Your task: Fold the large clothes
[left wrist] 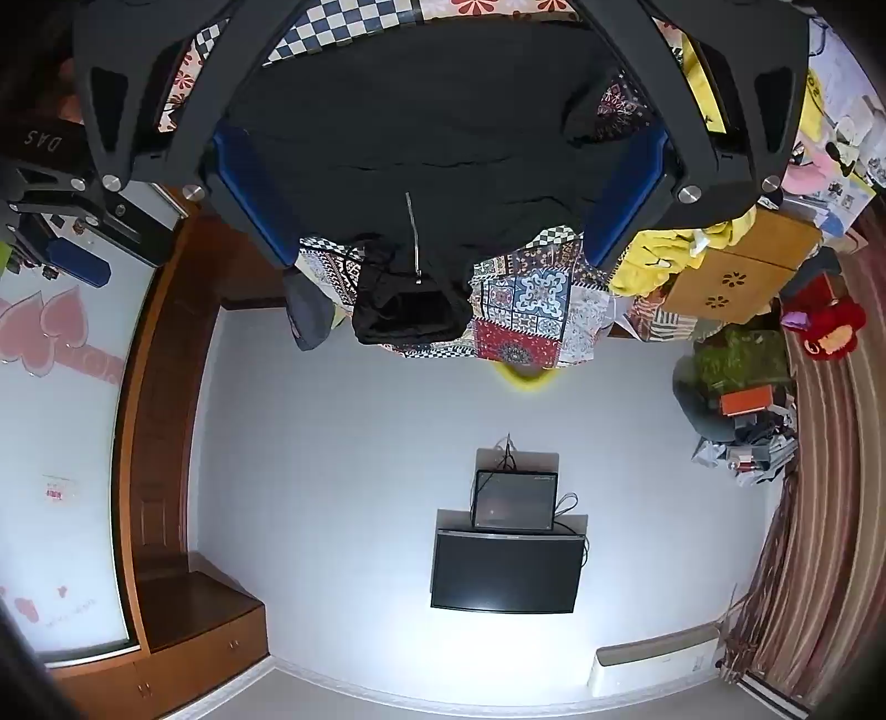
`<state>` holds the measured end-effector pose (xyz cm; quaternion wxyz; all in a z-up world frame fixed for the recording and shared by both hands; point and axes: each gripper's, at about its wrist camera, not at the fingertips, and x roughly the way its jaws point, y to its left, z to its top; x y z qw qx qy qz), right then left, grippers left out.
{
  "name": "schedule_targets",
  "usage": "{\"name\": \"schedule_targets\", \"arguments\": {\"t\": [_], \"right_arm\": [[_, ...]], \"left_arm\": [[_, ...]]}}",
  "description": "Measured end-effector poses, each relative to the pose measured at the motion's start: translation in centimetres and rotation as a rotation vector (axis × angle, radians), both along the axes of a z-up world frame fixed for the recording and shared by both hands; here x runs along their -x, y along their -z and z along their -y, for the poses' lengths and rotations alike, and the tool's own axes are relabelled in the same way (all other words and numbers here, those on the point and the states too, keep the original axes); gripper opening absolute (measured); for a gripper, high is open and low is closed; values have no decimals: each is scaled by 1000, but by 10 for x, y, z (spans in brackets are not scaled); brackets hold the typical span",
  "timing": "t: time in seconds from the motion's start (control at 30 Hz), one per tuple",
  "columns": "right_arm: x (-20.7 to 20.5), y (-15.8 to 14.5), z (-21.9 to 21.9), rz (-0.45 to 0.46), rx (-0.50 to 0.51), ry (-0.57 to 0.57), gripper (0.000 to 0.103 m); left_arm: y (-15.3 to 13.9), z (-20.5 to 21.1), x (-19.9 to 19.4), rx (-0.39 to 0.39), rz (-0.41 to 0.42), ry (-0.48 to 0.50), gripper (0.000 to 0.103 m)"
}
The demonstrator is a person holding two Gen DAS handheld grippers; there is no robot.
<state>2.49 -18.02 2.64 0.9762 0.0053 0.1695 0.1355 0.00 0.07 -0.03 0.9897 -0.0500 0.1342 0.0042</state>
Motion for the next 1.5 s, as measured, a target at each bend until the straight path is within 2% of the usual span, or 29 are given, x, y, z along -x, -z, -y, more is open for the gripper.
{"name": "schedule_targets", "arguments": {"t": [0.17,0.33,0.4,1.5], "right_arm": [[-1,0,0,-3,0,3,103],[-1,0,0,-5,-2,3,103],[-1,-1,1,-5,-3,3,103],[-2,1,2,-17,-13,4,103]], "left_arm": [[1,-1,4,-10,6,-6,103],[15,-7,1,-5,7,-3,103],[3,-1,-2,-12,-1,-4,103],[6,-1,-1,-23,-2,-14,103]]}}
